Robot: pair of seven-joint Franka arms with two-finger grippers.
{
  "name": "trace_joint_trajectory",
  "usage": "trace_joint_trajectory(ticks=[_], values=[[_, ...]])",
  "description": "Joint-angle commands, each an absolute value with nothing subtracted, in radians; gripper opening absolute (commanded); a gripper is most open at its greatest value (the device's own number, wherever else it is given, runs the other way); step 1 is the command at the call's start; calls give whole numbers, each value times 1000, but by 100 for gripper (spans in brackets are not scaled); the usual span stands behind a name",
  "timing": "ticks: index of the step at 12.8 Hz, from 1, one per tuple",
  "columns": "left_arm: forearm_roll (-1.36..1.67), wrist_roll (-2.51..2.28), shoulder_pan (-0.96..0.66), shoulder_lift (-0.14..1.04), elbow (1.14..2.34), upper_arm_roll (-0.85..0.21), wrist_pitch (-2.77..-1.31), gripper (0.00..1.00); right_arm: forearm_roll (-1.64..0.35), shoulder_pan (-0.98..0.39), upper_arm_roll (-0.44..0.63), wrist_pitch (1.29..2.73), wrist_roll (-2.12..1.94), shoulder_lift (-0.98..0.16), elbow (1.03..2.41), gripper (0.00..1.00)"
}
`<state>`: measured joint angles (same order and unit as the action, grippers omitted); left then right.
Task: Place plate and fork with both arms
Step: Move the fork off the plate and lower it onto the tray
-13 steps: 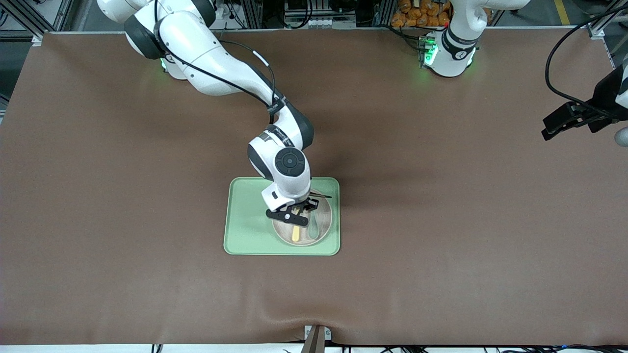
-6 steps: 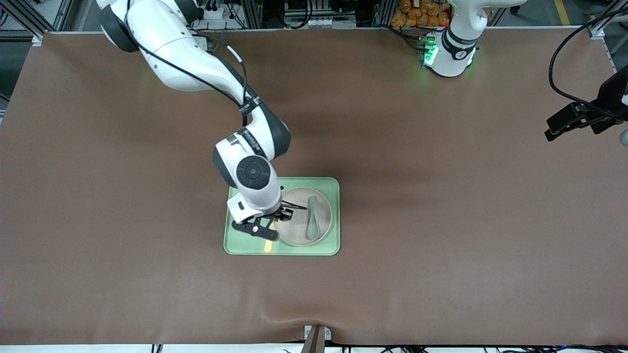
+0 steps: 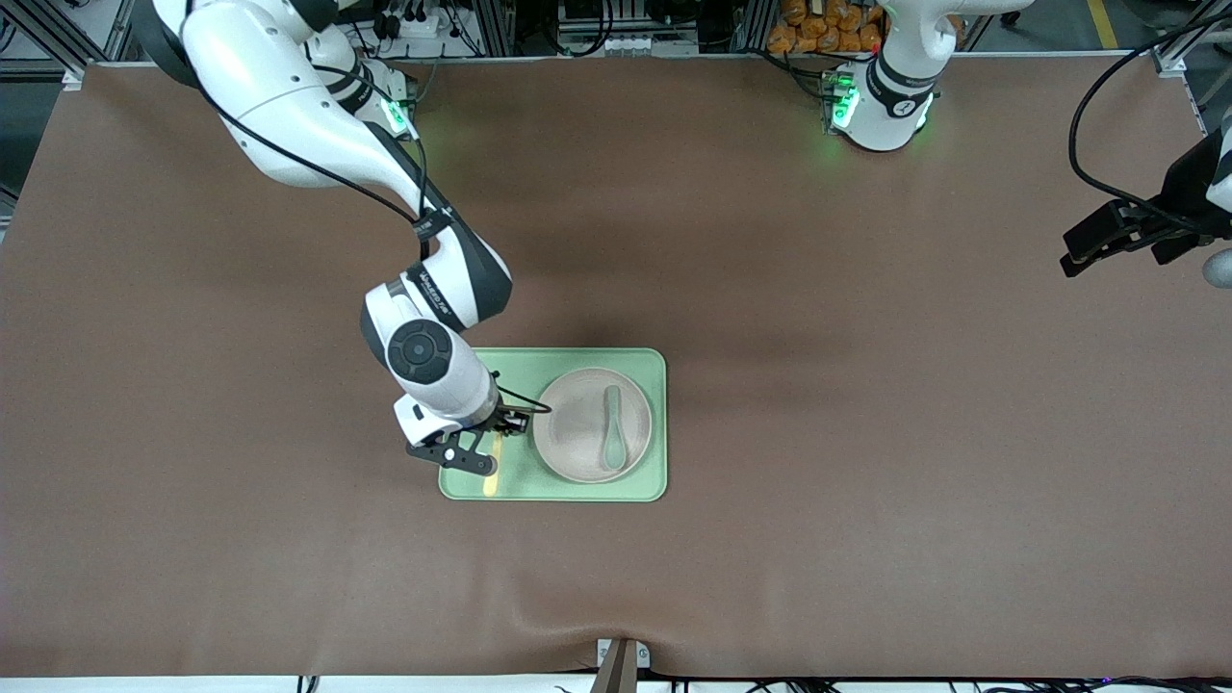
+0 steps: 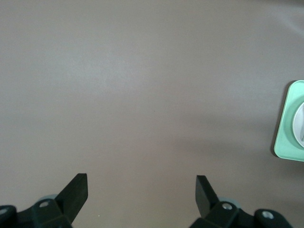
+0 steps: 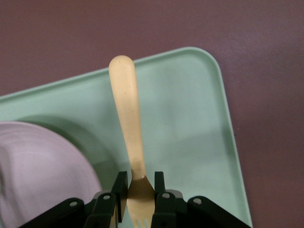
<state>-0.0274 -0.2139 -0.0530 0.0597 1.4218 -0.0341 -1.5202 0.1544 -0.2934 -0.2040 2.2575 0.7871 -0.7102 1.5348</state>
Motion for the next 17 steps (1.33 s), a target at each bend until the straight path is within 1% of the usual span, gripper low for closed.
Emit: trace_joint_trajectory(ticks=[1,2,4,7,8,9,10,11,12,14,15,17], values=[[-51,-195,-48,48,1427,-43,-1528,100,192,-272,-232,2336,784,-626,1704,0],[-52,-195,-46,46,1425,-43,-1528,100,193,-272,-230,2373,784,-620,1738,0],[-52,-198,-44,46,1425,-43,-1525,100,193,-275,-230,2416,795,-627,1758,0],[-40,-193,-35,35,1425,-43,-1522,100,193,-278,-230,2416,796,-634,1763,0],[-38,-192,-34,29,1425,-38,-1513,100,193,-278,-230,2416,796,-637,1763,3],[-38,-192,-34,25,1425,-35,-1509,100,195,-275,-230,2416,795,-637,1761,22],[-40,-198,-34,23,1425,-35,-1509,100,195,-275,-229,2416,795,-637,1759,33],[-41,-201,-34,23,1427,-35,-1509,100,195,-272,-229,2415,795,-637,1753,57],[-37,-192,-31,23,1428,-34,-1508,100,195,-272,-227,2414,795,-635,1750,77],[-37,-192,-21,26,1427,-34,-1509,100,195,-270,-221,2404,792,-627,1732,97],[-37,-193,-21,25,1427,-34,-1508,100,195,-267,-215,2401,785,-620,1721,100],[-37,-195,-20,21,1427,-34,-1487,100,192,-221,-221,2355,776,-594,1684,100]])
